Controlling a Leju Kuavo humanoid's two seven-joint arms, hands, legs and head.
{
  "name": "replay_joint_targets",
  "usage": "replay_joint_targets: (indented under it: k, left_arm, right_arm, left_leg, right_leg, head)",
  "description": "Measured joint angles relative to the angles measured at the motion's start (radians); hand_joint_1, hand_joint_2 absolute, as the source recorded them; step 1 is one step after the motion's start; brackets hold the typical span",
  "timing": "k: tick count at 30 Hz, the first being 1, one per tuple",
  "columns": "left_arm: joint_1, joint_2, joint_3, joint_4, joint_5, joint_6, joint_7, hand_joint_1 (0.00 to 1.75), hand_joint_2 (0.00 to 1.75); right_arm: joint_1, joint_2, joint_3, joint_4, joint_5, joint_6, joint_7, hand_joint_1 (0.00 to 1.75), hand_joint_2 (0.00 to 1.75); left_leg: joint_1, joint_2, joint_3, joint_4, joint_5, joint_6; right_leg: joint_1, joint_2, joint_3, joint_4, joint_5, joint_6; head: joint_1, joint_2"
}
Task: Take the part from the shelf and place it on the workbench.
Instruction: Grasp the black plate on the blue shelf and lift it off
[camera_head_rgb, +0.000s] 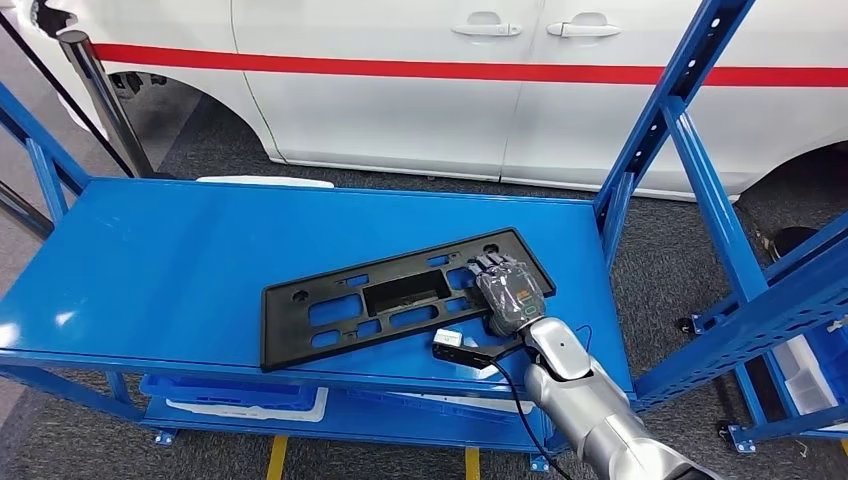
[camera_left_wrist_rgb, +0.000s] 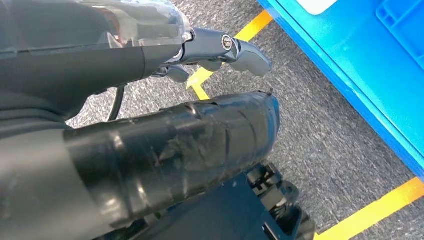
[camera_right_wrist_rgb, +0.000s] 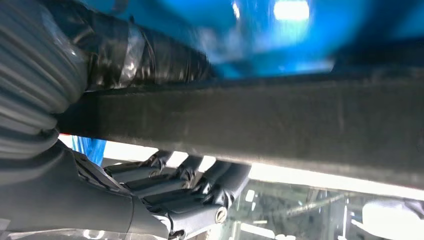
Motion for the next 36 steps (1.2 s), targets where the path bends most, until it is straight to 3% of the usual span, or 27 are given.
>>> replay_joint_targets:
  k: [2,5,7,10,11,12,13,14,16,17,20,22,24,26,27,28,29,31,32,33,36]
  left_arm:
    - [-0.001,-0.001,-0.001,0.0,0.0,0.0,0.0,0.0,0.0]
    - [-0.001,-0.001,-0.002,0.0,0.001,0.001,0.0,0.0,0.0]
    - [0.0,0.0,-0.002,0.0,0.002,0.002,0.0,0.0,0.0]
    - [0.003,0.0,-0.002,0.0,0.007,0.003,0.0,0.0,0.0]
    - [0.004,0.0,-0.002,0.0,0.009,0.003,0.0,0.0,0.0]
    - [0.006,0.0,-0.002,0.0,0.01,0.003,0.0,0.0,0.0]
    - [0.007,0.0,-0.002,0.0,0.011,0.004,0.0,0.0,0.0]
    - [0.008,0.0,-0.002,0.0,0.013,0.004,0.0,0.0,0.0]
    - [0.008,0.001,-0.002,0.0,0.017,0.005,-0.001,0.0,0.0]
    - [0.008,0.001,-0.002,0.0,0.02,0.007,-0.001,0.0,0.0]
    - [0.012,0.001,-0.001,0.0,0.031,0.014,-0.002,0.0,0.0]
    - [0.016,0.0,-0.001,0.0,0.039,0.021,-0.004,0.0,0.0]
    - [0.016,0.0,0.0,0.0,0.043,0.024,-0.006,0.0,0.0]
    - [0.016,0.0,0.001,0.0,0.045,0.025,-0.006,0.0,0.0]
    - [0.016,0.0,0.001,0.0,0.046,0.025,-0.006,0.0,0.0]
    - [0.017,0.0,0.002,0.0,0.047,0.025,-0.006,0.0,0.0]
    - [0.017,0.0,0.002,0.0,0.049,0.025,-0.007,0.0,0.0]
    - [0.018,-0.001,0.004,0.0,0.056,0.029,-0.009,0.0,0.0]
    - [0.018,-0.002,0.006,0.0,0.062,0.033,-0.013,0.0,0.0]
    - [0.019,-0.002,0.009,0.0,0.068,0.037,-0.018,0.0,0.0]
    - [0.02,-0.003,0.024,0.0,0.091,0.042,-0.045,0.0,0.0]
  right_arm:
    - [-0.006,0.001,0.0,0.001,-0.001,0.0,-0.002,1.75,1.75]
    - [-0.01,0.002,-0.001,0.001,-0.002,-0.005,-0.006,1.75,1.75]
    - [-0.012,0.001,-0.003,0.0,-0.005,-0.014,-0.007,1.75,1.75]
    - [-0.008,0.001,-0.012,-0.004,-0.012,-0.031,-0.007,1.75,1.75]
    - [-0.005,0.0,-0.016,-0.008,-0.013,-0.037,-0.007,1.75,1.75]
    - [-0.001,0.0,-0.019,-0.012,-0.014,-0.043,-0.006,1.75,1.75]
    - [0.003,0.0,-0.022,-0.017,-0.014,-0.05,-0.004,1.75,1.75]
    - [0.007,-0.001,-0.024,-0.026,-0.012,-0.057,0.0,1.75,1.75]
    - [0.021,-0.003,-0.032,-0.053,0.001,-0.073,0.017,1.75,1.75]
    - [0.032,-0.005,-0.037,-0.076,0.016,-0.082,0.031,1.75,1.75]
    - [0.083,-0.006,-0.058,-0.193,0.102,-0.103,0.083,1.75,1.75]
    - [0.129,-0.005,-0.069,-0.305,0.165,-0.108,0.113,1.75,1.75]
    - [0.167,-0.003,-0.075,-0.407,0.199,-0.113,0.134,1.75,1.75]
    - [0.195,-0.001,-0.079,-0.481,0.208,-0.117,0.144,1.75,1.75]
    - [0.206,0.0,-0.082,-0.509,0.21,-0.118,0.146,1.75,1.75]
    - [0.217,0.0,-0.085,-0.533,0.214,-0.118,0.146,1.75,1.75]
    - [0.226,0.0,-0.089,-0.555,0.222,-0.118,0.144,1.75,1.75]
    - [0.247,0.004,-0.098,-0.611,0.262,-0.118,0.139,1.75,1.75]
    - [0.263,0.009,-0.103,-0.649,0.29,-0.118,0.138,1.75,1.75]
    - [0.282,0.017,-0.105,-0.691,0.322,-0.118,0.142,1.75,1.75]
    - [0.352,0.041,-0.098,-0.816,0.413,-0.119,0.179,1.75,1.75]
  left_leg:
    - [-0.004,-0.001,-0.004,0.013,-0.009,-0.009]
    - [-0.005,-0.002,-0.007,0.017,-0.014,-0.023]
    - [-0.002,-0.003,-0.015,0.039,-0.033,-0.033]
    - [0.004,-0.003,-0.088,0.205,-0.121,-0.046]
    - [0.006,-0.003,-0.117,0.265,-0.142,-0.05]
    - [0.008,-0.003,-0.133,0.297,-0.145,-0.052]
    - [0.01,-0.003,-0.133,0.292,-0.128,-0.054]
    - [0.012,-0.002,-0.114,0.245,-0.094,-0.054]
    - [0.014,-0.003,-0.053,0.107,-0.027,-0.053]
    - [0.013,-0.003,-0.031,0.057,-0.01,-0.05]
    - [0.008,-0.006,-0.023,0.021,-0.007,-0.034]
    - [0.009,-0.006,-0.02,0.011,0.0,-0.019]
    - [0.01,-0.005,-0.015,0.003,0.004,-0.006]
    - [0.007,-0.006,-0.015,0.004,0.002,0.0]
    - [0.005,-0.007,-0.015,0.005,0.001,0.002]
    - [0.004,-0.008,-0.014,0.007,-0.001,0.003]
    - [0.004,-0.01,-0.014,0.01,-0.003,0.003]
    - [0.002,-0.013,-0.013,0.018,-0.011,-0.001]
    - [0.0,-0.014,-0.015,0.024,-0.016,-0.005]
    - [-0.002,-0.014,-0.017,0.027,-0.019,-0.01]
    - [-0.003,-0.013,-0.018,0.028,-0.025,-0.024]
  right_leg:
    - [0.002,0.0,0.048,-0.101,0.031,-0.006]
    - [0.006,0.0,0.058,-0.124,0.028,-0.019]
    - [0.003,-0.002,0.062,-0.13,0.032,-0.031]
    - [0.001,-0.004,0.063,-0.134,0.034,-0.041]
    - [0.001,-0.004,0.063,-0.134,0.034,-0.041]
    - [0.001,-0.003,0.063,-0.134,0.034,-0.041]
    - [0.0,-0.003,0.064,-0.134,0.033,-0.041]
    - [0.0,-0.002,0.065,-0.134,0.033,-0.04]
    - [0.0,0.0,0.065,-0.132,0.031,-0.035]
    - [0.002,0.0,0.063,-0.13,0.031,-0.031]
    - [0.003,0.0,0.056,-0.132,0.036,-0.014]
    - [0.001,-0.001,0.051,-0.12,0.023,-0.005]
    - [-0.001,-0.001,0.011,-0.035,-0.029,-0.001]
    - [0.0,-0.001,-0.053,0.098,-0.084,0.002]
    - [0.0,-0.001,-0.074,0.139,-0.09,0.002]
    - [0.0,-0.001,-0.08,0.145,-0.079,0.001]
    - [0.001,-0.001,-0.065,0.111,-0.05,-0.001]
    - [0.003,-0.001,-0.007,-0.015,0.014,-0.009]
    - [0.005,0.0,0.018,-0.068,0.031,-0.013]
    - [0.007,0.0,0.031,-0.1,0.036,-0.015]
    - [0.007,0.001,0.038,-0.118,0.031,-0.024]
  head:
    - [0.0,0.0]
    - [-0.002,0.0]
    - [-0.002,0.0]
    - [-0.002,0.0]
    - [-0.002,0.0]
    - [-0.002,0.0]
    - [-0.002,0.0]
    - [-0.002,0.0]
    - [-0.002,0.0]
    - [-0.002,0.0]
    - [-0.001,0.0]
    - [-0.001,0.0]
    - [-0.001,0.0]
    - [0.0,0.0]
    - [0.0,0.0]
    - [0.0,0.0]
    - [0.0,0.0]
    - [0.0,0.0]
    - [0.0,0.0]
    - [-0.001,0.0]
    - [-0.002,0.0]
